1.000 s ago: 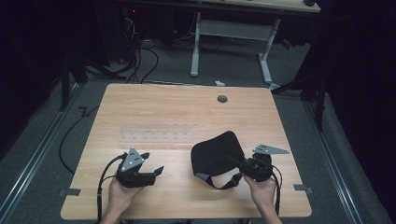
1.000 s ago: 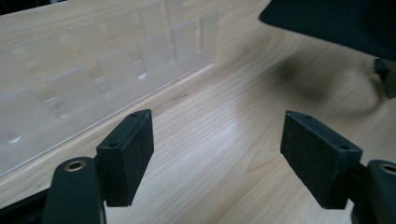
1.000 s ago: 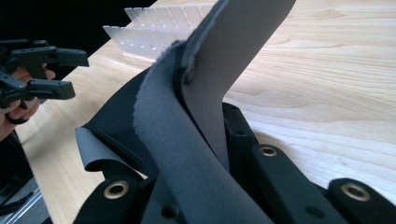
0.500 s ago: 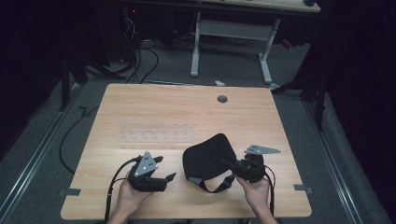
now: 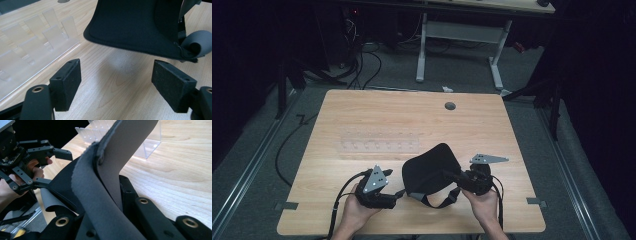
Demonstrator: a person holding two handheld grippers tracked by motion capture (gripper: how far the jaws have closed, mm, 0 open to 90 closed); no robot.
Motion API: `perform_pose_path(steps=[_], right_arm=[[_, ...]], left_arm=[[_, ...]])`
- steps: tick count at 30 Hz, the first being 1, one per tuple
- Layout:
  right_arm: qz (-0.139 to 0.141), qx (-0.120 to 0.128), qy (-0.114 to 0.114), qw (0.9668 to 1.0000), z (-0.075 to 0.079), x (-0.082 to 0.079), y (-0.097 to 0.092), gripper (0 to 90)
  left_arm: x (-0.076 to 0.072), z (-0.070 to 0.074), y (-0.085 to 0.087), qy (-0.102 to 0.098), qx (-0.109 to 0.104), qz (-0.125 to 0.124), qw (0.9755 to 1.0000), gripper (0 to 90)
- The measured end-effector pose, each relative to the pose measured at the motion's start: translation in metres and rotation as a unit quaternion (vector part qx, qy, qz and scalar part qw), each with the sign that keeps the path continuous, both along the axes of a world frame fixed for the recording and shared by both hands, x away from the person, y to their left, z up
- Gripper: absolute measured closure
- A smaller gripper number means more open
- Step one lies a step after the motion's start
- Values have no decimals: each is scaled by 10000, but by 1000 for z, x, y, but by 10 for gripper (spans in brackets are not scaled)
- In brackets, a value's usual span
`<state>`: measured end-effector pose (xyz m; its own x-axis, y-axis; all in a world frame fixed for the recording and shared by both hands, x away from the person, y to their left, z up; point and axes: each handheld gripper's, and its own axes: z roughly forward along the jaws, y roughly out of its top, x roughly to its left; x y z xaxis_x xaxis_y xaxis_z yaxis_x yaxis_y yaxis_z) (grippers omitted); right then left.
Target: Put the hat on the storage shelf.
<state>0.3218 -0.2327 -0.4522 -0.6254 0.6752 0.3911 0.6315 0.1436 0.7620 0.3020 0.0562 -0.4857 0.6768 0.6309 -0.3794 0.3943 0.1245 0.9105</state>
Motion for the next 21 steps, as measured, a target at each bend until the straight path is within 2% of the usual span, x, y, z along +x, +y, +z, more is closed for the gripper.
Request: perform_pose_path(steps=[4,5,8,13,15,21], right_arm=[[90,-103,114,9998,-2,2,5,855],[107,-133,139,9998,-3,3,6,855],[134,-192,192,9995,-3,3,9,855],[172,-212,247,9993,-2,5,13,854],[181,-201,287,9992,-2,6,15,854],[249,-157,293,9991,-1,5,19,854]], left_arm=[[0,-3,-2,16,89,-46,9999,241],[-1,-6,-5,-40,224,9,9997,241],[-3,-7,-8,-97,305,6,9995,244],[-3,-6,-8,-132,296,-20,9995,261],[-3,-6,-8,-72,266,-73,9996,264],[-4,-5,-7,-138,299,-53,9994,277]])
